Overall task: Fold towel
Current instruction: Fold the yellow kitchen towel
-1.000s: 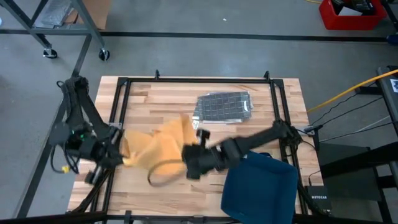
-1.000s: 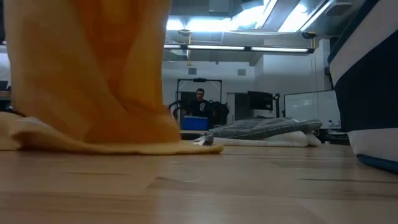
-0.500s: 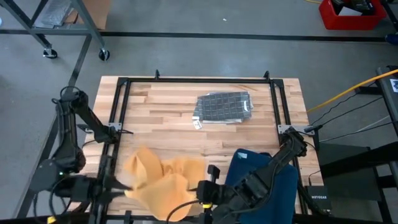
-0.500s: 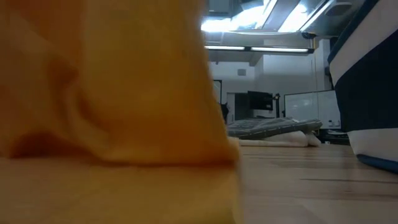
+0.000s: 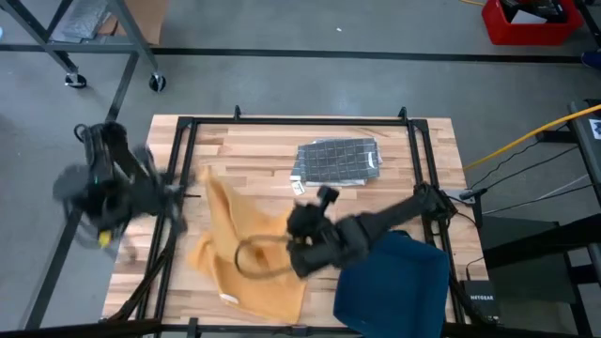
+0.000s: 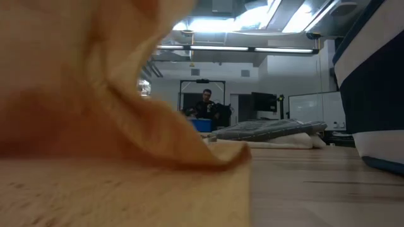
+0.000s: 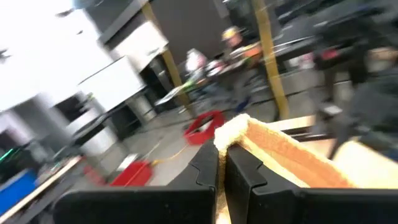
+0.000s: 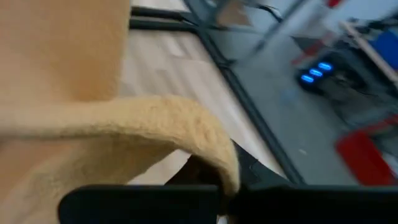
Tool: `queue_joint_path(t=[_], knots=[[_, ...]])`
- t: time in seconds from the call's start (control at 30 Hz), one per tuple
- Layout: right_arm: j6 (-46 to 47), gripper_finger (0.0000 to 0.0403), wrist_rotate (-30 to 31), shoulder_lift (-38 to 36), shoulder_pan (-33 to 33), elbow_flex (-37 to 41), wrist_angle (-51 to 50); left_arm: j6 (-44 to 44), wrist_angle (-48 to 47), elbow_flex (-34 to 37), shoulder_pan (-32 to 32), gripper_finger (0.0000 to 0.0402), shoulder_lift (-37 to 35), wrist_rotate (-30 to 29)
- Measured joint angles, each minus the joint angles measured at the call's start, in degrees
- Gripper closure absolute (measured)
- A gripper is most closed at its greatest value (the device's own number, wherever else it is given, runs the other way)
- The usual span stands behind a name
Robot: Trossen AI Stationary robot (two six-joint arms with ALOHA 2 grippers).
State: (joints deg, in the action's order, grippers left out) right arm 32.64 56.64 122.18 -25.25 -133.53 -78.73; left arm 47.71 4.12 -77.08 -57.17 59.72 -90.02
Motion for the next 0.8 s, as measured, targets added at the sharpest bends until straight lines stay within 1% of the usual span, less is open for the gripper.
queue_joint_path(t=[0.1, 0.23, 0.3, 0.4, 0.47, 0.53, 0.6, 0.67, 0.73, 0.8], knots=[[0.01, 0.0401, 0.55, -0.74, 4.07, 0.0, -4.21, -4.06, -8.24, 0.02, 6.2, 0.0401, -5.77, 0.05], [-0.05, 0.0401, 0.15, -1.76, 9.32, 0.0, -10.49, -8.02, -16.25, 0.04, 13.55, 0.0402, -12.99, 3.84], [-0.94, 0.0401, -0.29, -2.71, 11.95, 0.0, -10.98, -8.51, -17.91, 0.04, 16.54, 0.0401, -16.29, 6.13], [-7.62, 0.0401, -2.63, -4.02, 15.9, 0.02, -9.47, -10.05, -19.69, 0.04, 19.6, 0.0401, -20.5, 8.64], [-10.17, 0.0401, -3.14, -4.19, 18.58, 0.0, -8.71, -12.62, -22.51, -0.09, 20.58, 0.0402, -22.81, 10.02], [-10.67, 0.0401, -5.37, -4.21, 21.05, 0.04, -8.49, -16.78, -29.16, -0.01, 20.81, 0.0401, -24.33, 10.85], [-11.33, 0.0401, -9.14, -4.23, 23.08, 0.04, -8.35, -23.22, -38.79, 0.09, 20.8, 0.0402, -25.26, 11.13], [-12.59, 0.0401, -12.19, -4.3, 24.71, 0.04, -8.35, -31.95, -50.59, 0.15, 20.79, 0.0401, -25.77, 11.27], [-14.3, 0.0401, -13.49, -4.3, 25.78, 0.04, -8.33, -41.33, -62.05, 0.81, 20.81, 0.0401, -26.0, 11.26], [-15.89, 0.0401, -14.44, -4.3, 26.77, 0.04, -8.27, -50.22, -71.12, 1.84, 20.79, 0.0402, -25.92, 11.39]])
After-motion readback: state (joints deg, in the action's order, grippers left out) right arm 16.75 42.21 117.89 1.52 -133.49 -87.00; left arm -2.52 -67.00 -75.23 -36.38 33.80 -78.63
